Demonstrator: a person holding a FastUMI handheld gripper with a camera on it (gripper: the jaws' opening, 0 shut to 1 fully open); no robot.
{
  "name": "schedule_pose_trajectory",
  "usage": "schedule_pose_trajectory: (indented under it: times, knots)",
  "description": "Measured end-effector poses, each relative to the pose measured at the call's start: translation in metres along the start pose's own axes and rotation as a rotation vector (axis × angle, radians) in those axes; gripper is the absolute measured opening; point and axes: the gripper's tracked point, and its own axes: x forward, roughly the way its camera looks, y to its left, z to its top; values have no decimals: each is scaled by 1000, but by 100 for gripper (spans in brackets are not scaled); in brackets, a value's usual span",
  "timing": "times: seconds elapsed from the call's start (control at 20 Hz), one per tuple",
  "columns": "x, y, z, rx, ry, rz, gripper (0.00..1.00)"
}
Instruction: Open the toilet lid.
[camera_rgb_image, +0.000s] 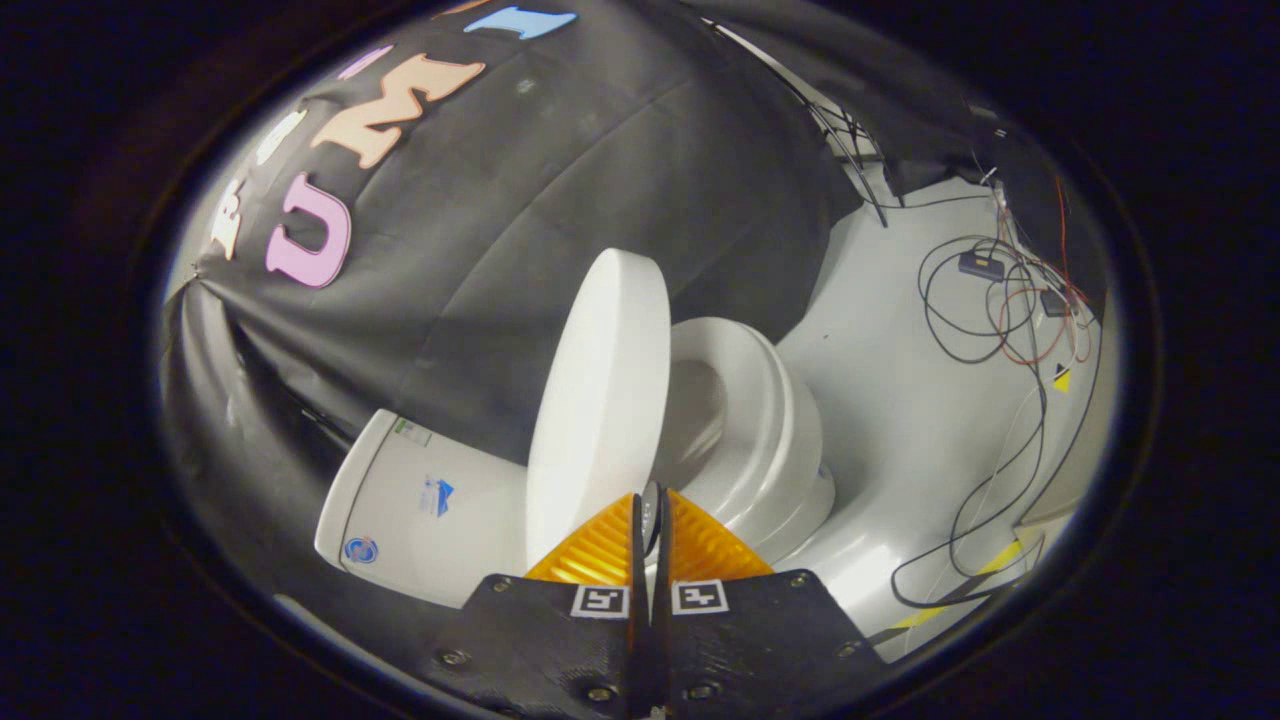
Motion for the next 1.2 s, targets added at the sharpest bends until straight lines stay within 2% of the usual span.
schedule_pose_trajectory:
  times: [0.25, 0.55, 1.2]
  knots:
    - [-9, 27, 7, 16, -2, 41, 1]
    - [-16, 53, 11, -45, -7, 58, 1]
    - [-28, 115, 10, -324, -51, 49, 1]
